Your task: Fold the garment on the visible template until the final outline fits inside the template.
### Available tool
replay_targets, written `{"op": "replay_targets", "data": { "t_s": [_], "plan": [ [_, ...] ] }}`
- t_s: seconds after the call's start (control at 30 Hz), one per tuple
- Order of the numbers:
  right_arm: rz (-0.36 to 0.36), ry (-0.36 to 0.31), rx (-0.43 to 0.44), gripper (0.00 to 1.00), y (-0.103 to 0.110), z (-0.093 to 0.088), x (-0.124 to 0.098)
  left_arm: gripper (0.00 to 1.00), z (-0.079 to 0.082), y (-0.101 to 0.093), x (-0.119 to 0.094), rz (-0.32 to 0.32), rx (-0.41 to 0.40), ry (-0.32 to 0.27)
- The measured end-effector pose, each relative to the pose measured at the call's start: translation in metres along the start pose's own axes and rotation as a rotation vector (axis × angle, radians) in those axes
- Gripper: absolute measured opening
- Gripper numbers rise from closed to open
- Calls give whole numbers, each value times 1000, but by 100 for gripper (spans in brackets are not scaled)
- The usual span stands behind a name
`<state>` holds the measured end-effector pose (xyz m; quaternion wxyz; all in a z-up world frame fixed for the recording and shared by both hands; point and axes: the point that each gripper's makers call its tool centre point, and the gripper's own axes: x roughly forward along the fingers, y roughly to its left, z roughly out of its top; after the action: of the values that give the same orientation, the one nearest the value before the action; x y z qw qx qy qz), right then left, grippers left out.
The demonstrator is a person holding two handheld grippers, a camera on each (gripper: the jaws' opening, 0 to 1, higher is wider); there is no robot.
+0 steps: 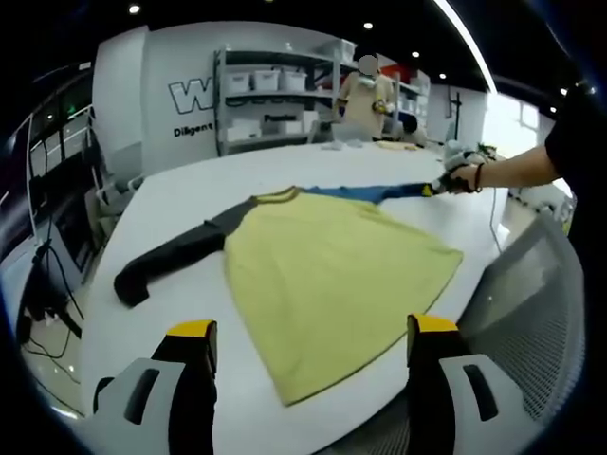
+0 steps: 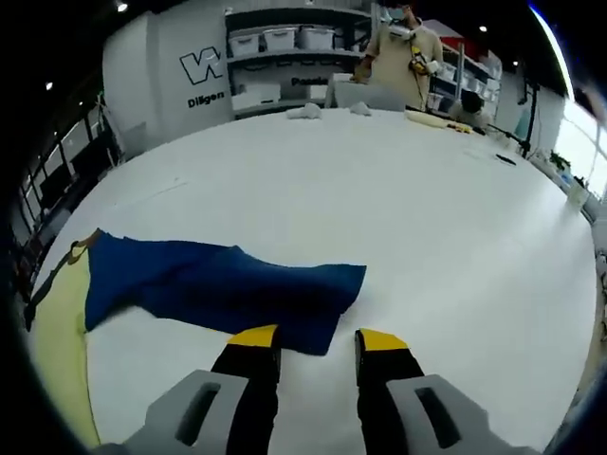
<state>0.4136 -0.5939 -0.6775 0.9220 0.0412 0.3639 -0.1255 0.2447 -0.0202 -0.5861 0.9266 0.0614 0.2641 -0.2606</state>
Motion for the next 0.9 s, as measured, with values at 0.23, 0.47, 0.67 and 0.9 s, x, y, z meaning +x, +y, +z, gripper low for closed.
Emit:
{"op": "replay_targets", "data": {
  "t_s": [0.23,0.47,0.67,0.9],
  "plan": [
    [-7,-19,-34,8,13,0,-3,79,1,-6,0,-8,6,9],
    [-17,38,-132,0,9,3,-7,80,1,0,-2,0,15,16],
    [-17,69,-142,0,-5,2,-14,82,3,6,-5,21,22,7],
    [-15,65,-168,0,-19,11,-25,83,-1,10,-6,27,20,17]
  ]
}}
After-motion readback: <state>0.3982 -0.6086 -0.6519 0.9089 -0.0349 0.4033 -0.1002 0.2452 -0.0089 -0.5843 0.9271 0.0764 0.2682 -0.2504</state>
